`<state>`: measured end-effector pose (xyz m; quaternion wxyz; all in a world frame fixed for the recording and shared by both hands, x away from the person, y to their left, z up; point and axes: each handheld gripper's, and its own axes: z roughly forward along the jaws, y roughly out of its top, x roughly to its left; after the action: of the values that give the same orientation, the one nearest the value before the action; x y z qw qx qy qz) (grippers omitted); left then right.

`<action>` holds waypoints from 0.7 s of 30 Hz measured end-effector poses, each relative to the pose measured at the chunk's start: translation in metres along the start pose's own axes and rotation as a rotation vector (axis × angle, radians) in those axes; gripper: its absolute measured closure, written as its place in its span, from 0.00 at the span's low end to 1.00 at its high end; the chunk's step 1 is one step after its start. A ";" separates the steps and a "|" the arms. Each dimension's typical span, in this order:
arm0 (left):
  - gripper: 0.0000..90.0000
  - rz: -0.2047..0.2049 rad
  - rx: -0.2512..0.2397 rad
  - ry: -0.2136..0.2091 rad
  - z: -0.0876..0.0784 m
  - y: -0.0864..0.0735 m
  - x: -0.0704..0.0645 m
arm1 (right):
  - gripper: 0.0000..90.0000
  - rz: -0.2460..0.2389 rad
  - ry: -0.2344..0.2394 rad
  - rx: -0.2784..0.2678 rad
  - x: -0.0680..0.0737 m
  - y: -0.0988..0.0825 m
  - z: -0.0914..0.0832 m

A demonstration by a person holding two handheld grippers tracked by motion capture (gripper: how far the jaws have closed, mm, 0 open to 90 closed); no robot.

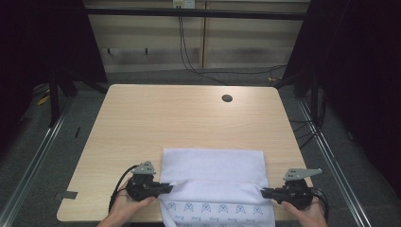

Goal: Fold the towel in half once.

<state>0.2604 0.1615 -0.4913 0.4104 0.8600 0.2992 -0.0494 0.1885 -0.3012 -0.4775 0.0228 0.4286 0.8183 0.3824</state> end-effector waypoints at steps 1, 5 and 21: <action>0.96 -0.002 0.014 0.003 0.002 0.000 0.002 | 0.97 0.001 -0.003 0.019 -0.001 -0.001 0.004; 0.97 0.035 0.028 0.087 0.005 0.002 0.007 | 0.97 -0.019 -0.007 0.077 -0.005 0.003 0.018; 0.97 -0.063 -0.051 0.232 0.007 0.034 0.087 | 0.97 -0.041 -0.082 0.079 -0.023 0.059 0.062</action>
<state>0.3515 0.1815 -0.5013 0.3931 0.8393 0.3729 0.0452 0.2661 -0.2602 -0.4895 0.0471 0.4276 0.8398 0.3313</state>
